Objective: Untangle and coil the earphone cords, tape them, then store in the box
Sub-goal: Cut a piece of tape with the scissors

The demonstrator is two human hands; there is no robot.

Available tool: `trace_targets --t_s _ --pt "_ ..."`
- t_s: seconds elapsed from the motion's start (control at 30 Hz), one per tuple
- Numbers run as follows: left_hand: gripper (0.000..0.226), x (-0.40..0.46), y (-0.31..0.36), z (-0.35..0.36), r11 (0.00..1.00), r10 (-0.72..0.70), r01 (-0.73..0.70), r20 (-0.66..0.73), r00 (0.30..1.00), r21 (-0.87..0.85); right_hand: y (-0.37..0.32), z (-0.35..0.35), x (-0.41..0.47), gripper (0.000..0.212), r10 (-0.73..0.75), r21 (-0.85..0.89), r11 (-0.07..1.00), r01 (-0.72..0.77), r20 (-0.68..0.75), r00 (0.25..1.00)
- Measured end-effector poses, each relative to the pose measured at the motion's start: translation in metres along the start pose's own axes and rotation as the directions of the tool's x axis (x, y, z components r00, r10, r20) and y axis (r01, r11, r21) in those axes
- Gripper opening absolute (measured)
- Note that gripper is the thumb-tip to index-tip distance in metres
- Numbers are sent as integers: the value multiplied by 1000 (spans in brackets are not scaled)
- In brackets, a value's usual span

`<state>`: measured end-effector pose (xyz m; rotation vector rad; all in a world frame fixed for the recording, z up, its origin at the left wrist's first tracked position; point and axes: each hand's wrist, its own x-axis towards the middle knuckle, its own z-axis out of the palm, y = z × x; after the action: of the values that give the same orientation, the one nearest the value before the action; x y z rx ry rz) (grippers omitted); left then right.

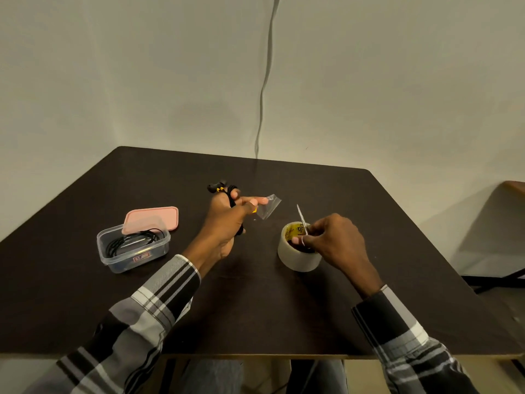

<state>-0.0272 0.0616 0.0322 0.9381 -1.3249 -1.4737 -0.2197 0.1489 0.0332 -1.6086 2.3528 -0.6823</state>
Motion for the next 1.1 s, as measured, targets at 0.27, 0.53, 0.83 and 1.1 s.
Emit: trace_targets --t_s 0.27,0.53,0.83,1.1 --pt "38 -10 10 1 995 -81 87 123 989 -45 -13 21 10 31 30 -327 944 -33 -16 999" --pt "39 -13 11 0 988 -108 128 196 975 -90 -20 11 21 43 26 -401 916 32 138 990" --pt "41 -19 12 1 987 -96 122 221 971 -107 -15 0 21 33 42 -361 932 21 167 985" --pt "39 -16 17 -2 992 -61 78 168 984 -95 -48 -17 -17 34 96 753 658 30 -123 988"
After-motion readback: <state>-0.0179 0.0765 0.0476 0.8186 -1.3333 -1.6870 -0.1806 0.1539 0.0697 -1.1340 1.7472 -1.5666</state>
